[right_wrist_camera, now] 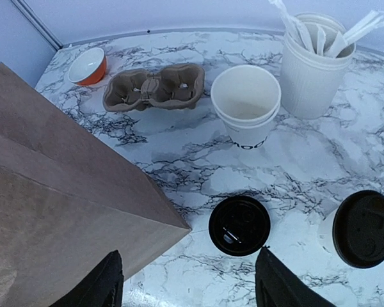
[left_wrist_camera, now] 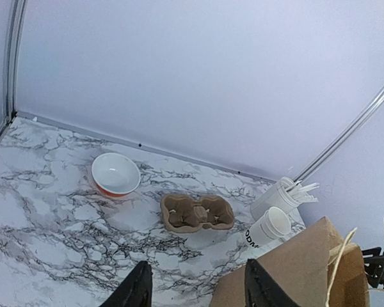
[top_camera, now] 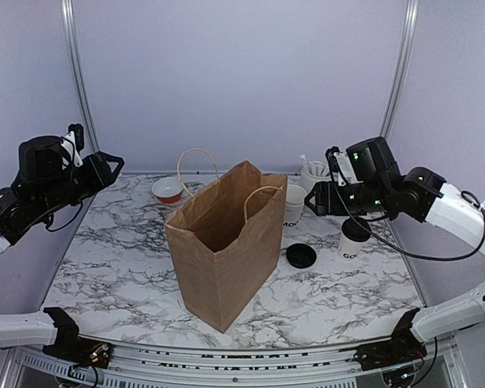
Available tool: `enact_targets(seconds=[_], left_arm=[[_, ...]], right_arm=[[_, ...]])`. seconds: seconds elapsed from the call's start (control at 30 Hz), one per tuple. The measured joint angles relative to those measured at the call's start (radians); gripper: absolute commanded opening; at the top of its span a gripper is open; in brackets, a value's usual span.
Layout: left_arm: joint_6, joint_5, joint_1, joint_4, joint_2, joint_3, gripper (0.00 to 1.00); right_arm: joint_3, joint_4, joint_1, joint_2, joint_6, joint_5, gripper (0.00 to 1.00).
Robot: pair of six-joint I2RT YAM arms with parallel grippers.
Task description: Pack the takeout coffee
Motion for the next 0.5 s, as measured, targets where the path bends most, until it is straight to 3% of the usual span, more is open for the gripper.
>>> enact_targets(seconds=[0.33, 0.5], left_arm=[[-0.075, 0.145, 0.069, -0.005, 0.047, -0.208, 0.49], [-0.093, 0.201, 0.07, 0.016, 0.072, -0.295, 0.49]], right_arm=[[-0.325, 0.169, 0.001, -0.023, 0.153, -0.151, 0.58], [-0.409, 0.273, 0.044, 0.026, 0.215, -0.193, 0.55]])
